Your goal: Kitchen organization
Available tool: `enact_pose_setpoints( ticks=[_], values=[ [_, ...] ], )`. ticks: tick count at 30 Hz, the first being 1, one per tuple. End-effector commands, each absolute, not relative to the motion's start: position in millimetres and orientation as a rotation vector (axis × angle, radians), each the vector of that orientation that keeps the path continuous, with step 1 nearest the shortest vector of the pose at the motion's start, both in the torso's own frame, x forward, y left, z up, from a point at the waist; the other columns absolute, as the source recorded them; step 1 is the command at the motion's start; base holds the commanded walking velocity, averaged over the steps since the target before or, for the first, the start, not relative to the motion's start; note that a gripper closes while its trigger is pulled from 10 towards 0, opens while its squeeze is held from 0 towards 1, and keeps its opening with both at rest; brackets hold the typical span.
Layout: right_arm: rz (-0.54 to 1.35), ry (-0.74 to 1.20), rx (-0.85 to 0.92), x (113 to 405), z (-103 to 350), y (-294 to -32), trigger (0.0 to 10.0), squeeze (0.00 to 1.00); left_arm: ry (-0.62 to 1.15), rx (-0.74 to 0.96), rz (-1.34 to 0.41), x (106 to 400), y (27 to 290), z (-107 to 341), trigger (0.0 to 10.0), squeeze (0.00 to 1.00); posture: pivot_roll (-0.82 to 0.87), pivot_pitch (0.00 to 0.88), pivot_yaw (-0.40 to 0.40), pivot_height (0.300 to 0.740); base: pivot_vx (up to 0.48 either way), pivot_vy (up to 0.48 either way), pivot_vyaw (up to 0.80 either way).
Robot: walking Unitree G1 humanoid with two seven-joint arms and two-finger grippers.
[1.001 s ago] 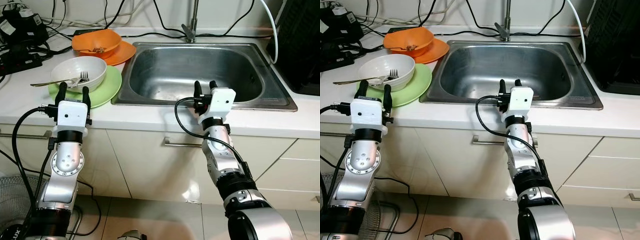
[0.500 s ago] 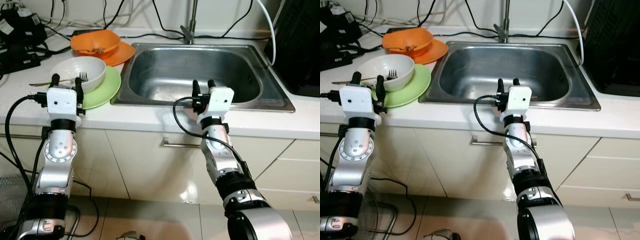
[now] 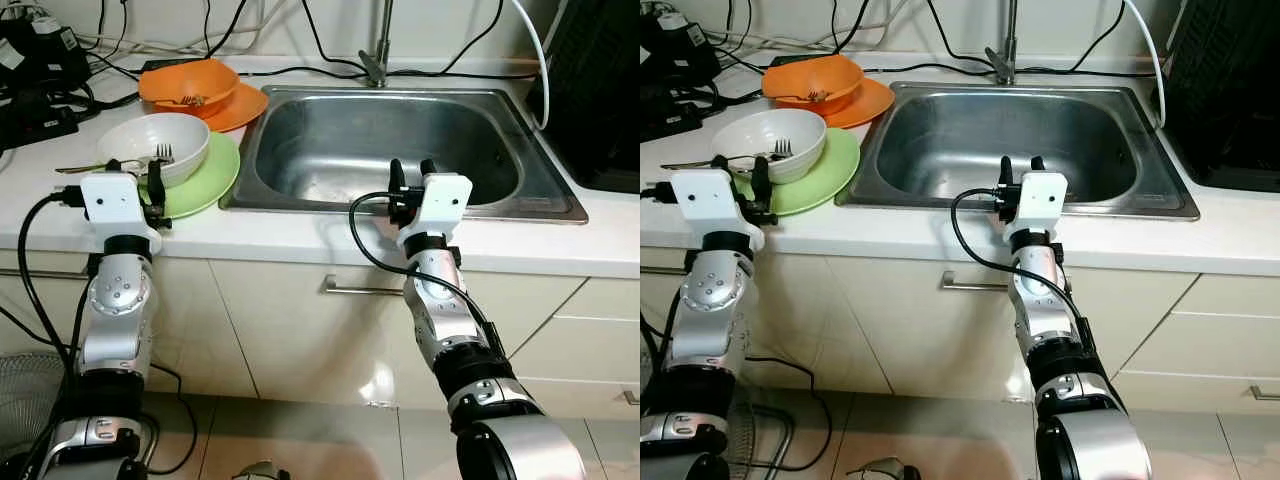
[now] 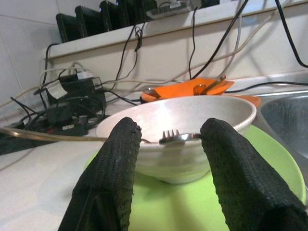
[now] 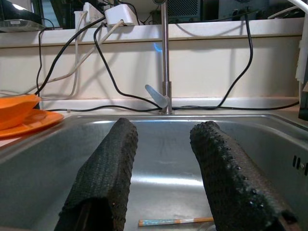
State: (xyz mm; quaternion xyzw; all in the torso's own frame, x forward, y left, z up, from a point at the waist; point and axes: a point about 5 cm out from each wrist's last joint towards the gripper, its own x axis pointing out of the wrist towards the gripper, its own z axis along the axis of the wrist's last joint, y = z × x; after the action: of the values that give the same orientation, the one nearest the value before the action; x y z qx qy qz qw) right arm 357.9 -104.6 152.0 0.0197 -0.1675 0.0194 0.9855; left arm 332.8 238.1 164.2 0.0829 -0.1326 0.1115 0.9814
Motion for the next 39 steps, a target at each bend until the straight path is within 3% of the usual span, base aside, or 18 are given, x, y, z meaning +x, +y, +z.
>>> enact_pose_setpoints(
  ticks=[1,24,25,26,34,36,37,39],
  values=[
    [0.037,-0.343,0.038,358.5,154.8,-104.2,10.0,0.00,-0.280,0.145,0.217,337.2,236.8,169.8,10.0,0.00,0.17,0.013,0.041,0.740,0.000,0.000,0.00],
    [0.034,-0.342,0.037,358.3,154.1,-104.3,10.0,0.00,-0.233,0.100,0.219,345.9,235.8,167.2,10.0,0.00,0.16,0.000,0.049,0.740,0.000,0.000,0.00],
    [0.033,-0.341,0.036,358.3,153.9,-104.3,10.0,0.00,-0.233,0.100,0.221,346.3,236.2,167.3,6.2,0.00,0.16,0.000,0.049,0.740,0.000,0.000,0.00],
    [0.034,-0.340,0.035,358.3,153.7,-104.2,10.0,0.00,-0.234,0.099,0.226,346.4,236.7,167.3,3.7,0.00,0.16,0.000,0.050,0.740,0.000,0.000,0.00],
    [0.033,-0.334,0.032,358.0,152.5,-103.7,10.0,0.00,-0.236,0.100,0.234,346.9,237.9,168.1,3.4,0.00,0.16,0.002,0.051,0.740,0.000,0.000,0.00],
    [0.032,-0.333,0.032,358.0,152.2,-103.9,10.0,0.00,-0.238,0.100,0.234,347.4,238.4,169.0,2.9,0.00,0.16,0.002,0.052,0.740,0.000,0.000,0.00],
    [0.030,-0.333,0.032,358.0,152.3,-104.1,10.0,0.00,-0.240,0.101,0.234,347.7,238.7,169.5,1.2,0.00,0.16,0.002,0.053,0.740,0.000,0.000,0.00],
    [0.028,-0.334,0.033,357.8,152.1,-104.2,10.0,0.00,-0.244,0.106,0.236,347.7,239.0,170.2,1.1,0.00,0.16,0.001,0.054,0.740,0.000,0.000,0.00]
  ],
)
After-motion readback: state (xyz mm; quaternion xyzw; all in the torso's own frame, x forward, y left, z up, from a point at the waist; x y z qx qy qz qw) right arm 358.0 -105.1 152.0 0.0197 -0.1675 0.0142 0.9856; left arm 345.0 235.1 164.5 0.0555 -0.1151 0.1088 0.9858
